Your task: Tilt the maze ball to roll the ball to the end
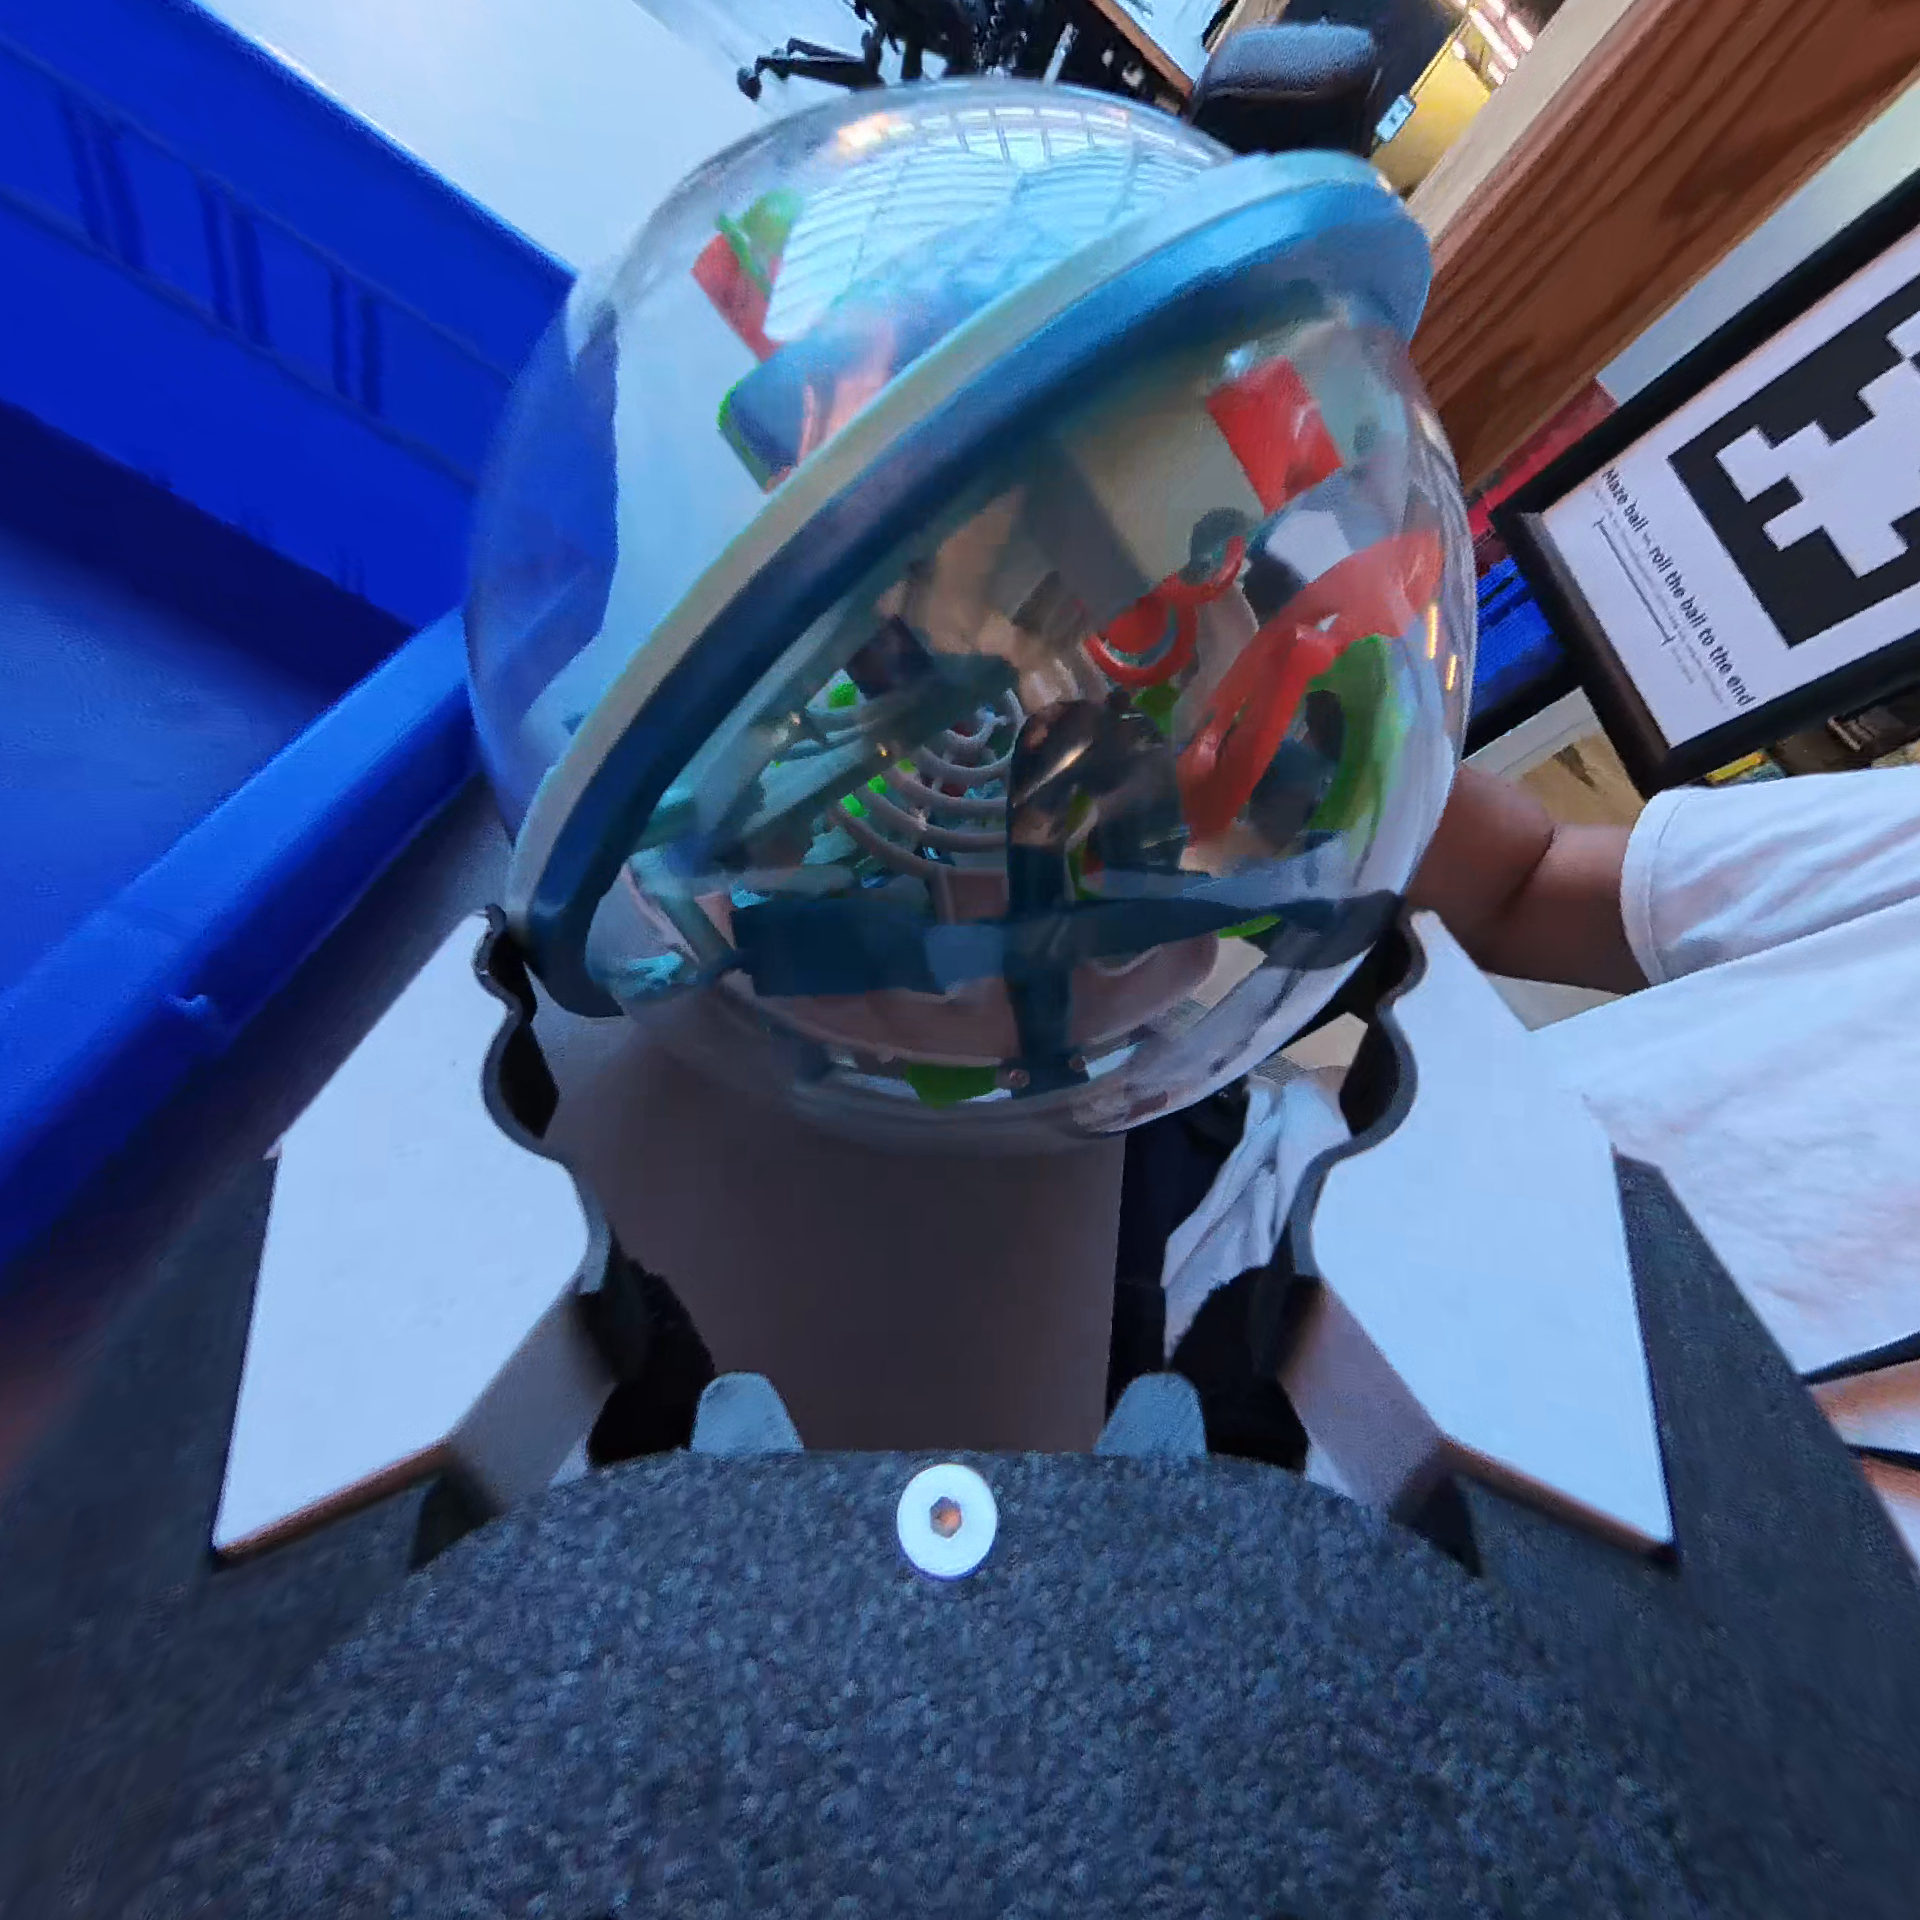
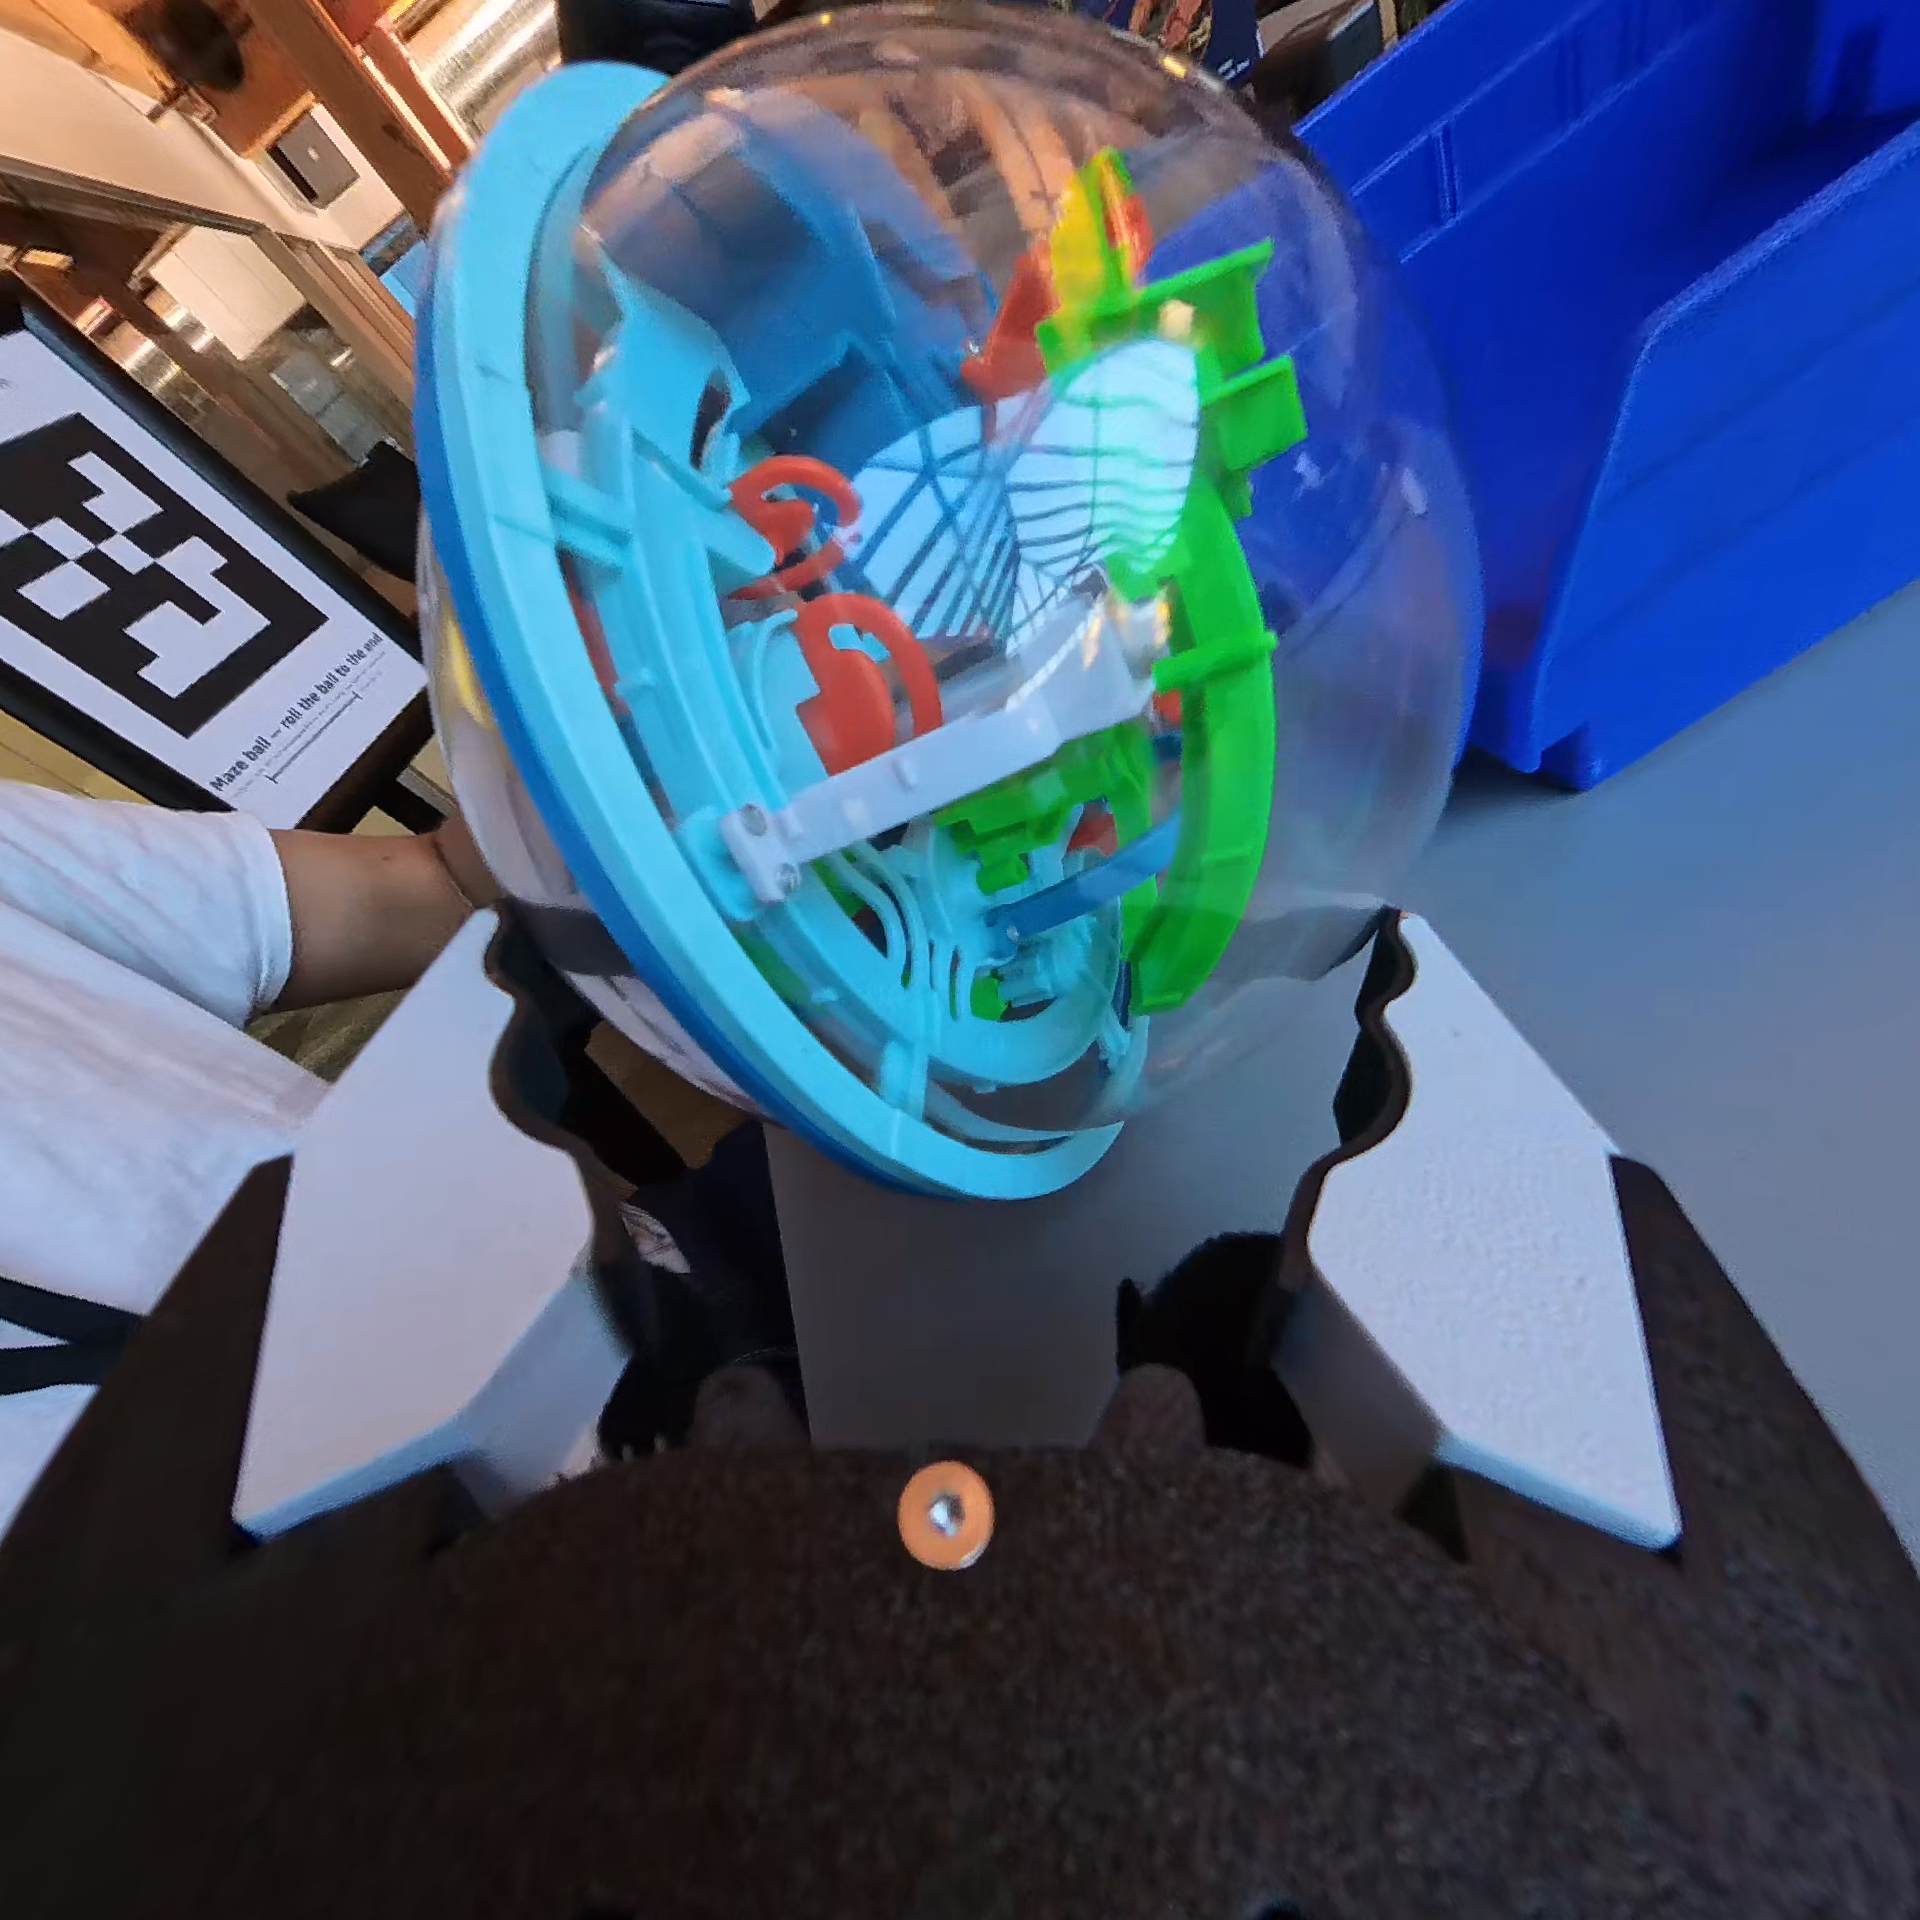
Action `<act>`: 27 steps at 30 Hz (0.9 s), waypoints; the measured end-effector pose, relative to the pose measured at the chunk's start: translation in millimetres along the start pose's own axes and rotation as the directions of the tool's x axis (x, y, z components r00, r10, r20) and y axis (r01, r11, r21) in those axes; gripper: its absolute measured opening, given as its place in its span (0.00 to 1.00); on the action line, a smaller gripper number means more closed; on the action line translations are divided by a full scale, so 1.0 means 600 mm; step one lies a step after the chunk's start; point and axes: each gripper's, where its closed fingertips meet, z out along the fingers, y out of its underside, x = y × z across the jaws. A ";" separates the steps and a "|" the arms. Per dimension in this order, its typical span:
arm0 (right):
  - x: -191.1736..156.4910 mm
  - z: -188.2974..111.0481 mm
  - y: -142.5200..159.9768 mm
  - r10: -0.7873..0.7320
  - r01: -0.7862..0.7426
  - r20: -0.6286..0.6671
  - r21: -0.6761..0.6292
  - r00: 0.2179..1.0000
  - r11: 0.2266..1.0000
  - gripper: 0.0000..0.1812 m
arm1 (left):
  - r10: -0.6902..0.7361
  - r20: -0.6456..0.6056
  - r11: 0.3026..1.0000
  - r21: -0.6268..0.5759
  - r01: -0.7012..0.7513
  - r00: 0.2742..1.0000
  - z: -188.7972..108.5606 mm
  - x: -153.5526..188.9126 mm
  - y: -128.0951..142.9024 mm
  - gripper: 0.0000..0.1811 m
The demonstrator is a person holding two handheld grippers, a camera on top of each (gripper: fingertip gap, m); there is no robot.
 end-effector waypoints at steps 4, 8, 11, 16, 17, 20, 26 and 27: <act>-0.001 -0.001 0.005 -0.076 0.075 -0.023 -0.026 0.997 0.997 0.83 | 0.068 0.009 0.998 -0.015 -0.068 0.998 0.001 0.001 0.006 0.84; -0.003 -0.004 -0.003 -0.112 0.110 -0.054 -0.039 0.992 0.993 0.83 | 0.053 -0.024 0.998 -0.033 -0.053 0.998 0.004 0.001 0.020 0.84; -0.011 -0.008 -0.017 -0.128 0.126 -0.065 -0.036 0.990 0.991 0.83 | 0.007 -0.062 0.999 -0.046 -0.010 0.998 0.006 0.007 0.034 0.84; -0.024 -0.017 -0.017 -0.132 0.124 -0.052 -0.131 0.990 0.984 0.82 | -0.076 -0.115 0.994 -0.084 0.067 0.990 0.022 0.027 0.070 0.84; -0.026 -0.021 -0.015 -0.135 0.126 -0.047 -0.157 0.990 0.980 0.82 | -0.084 -0.115 0.994 -0.078 0.075 0.990 0.027 0.031 0.073 0.84; -0.036 -0.033 -0.011 -0.115 0.107 -0.032 -0.190 0.993 0.976 0.83 | -0.101 -0.103 0.992 -0.091 0.092 0.990 0.041 0.049 0.086 0.84; -0.032 -0.042 -0.026 0.007 -0.008 -0.010 -0.110 1.000 0.994 0.83 | -0.028 -0.063 0.985 -0.169 0.017 0.998 0.064 0.060 0.116 0.85; -0.028 -0.042 -0.030 0.036 -0.037 -0.005 -0.103 0.999 0.994 0.83 | -0.026 -0.072 0.986 -0.163 0.014 0.997 0.060 0.057 0.114 0.83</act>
